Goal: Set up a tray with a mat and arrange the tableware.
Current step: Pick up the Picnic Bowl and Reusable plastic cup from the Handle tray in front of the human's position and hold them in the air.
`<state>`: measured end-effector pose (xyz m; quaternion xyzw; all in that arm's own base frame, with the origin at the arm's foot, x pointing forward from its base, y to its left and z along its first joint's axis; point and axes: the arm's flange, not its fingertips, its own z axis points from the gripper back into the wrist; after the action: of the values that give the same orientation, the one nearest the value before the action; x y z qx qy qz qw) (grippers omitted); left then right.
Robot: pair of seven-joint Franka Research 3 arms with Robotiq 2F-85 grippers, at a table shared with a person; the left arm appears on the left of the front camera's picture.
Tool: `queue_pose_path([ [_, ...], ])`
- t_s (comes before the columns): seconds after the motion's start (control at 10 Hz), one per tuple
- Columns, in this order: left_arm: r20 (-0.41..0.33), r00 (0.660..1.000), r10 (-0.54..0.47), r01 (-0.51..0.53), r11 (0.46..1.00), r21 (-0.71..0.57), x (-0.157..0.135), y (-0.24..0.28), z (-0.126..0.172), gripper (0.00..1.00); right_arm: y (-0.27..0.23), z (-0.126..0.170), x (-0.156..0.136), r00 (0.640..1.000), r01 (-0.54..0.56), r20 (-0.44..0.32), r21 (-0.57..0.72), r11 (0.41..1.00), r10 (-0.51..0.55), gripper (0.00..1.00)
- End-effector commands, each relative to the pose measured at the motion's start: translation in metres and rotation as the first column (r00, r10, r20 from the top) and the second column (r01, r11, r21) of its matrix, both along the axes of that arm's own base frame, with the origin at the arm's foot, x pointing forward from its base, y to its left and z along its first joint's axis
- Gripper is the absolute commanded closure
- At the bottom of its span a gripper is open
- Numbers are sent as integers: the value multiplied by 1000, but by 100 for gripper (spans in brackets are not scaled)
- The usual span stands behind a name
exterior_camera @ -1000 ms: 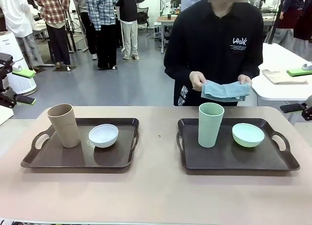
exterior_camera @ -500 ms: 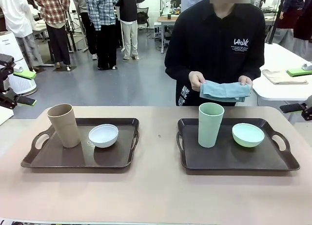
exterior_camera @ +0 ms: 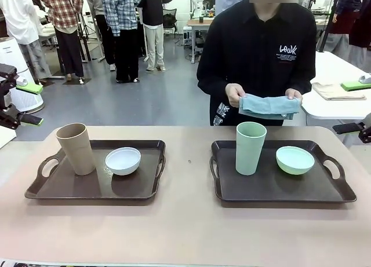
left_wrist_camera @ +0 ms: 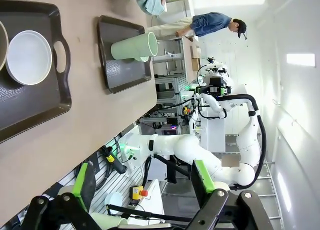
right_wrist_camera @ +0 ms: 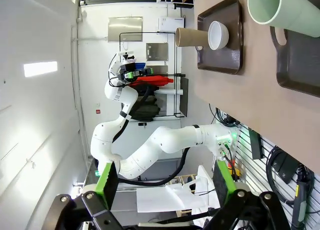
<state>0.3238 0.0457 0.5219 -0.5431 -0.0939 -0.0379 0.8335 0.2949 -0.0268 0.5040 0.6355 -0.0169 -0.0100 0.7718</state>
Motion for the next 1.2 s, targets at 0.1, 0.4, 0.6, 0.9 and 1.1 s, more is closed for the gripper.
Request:
queue_pose_path([
  [0.1,-11,1000,-4,4,1000,18,0,2,2,0,0,-1,-3,1000,-9,10,-8,1000,10,0],
  [0.4,0,1000,0,0,1000,0,0,0,0,0,0,0,0,1000,1,0,0,1000,-1,0],
  [0.6,208,978,-27,-2,991,135,24,-35,33,0,-7,34,-16,999,-25,-30,-247,969,18,0],
  [0.9,491,789,-370,74,850,522,37,-151,85,0,-9,92,-25,952,-147,-303,-542,827,-29,0],
  [1.1,577,556,-599,-88,647,757,56,-223,76,0,-1,88,-7,914,-197,-396,-623,757,-89,0],
])
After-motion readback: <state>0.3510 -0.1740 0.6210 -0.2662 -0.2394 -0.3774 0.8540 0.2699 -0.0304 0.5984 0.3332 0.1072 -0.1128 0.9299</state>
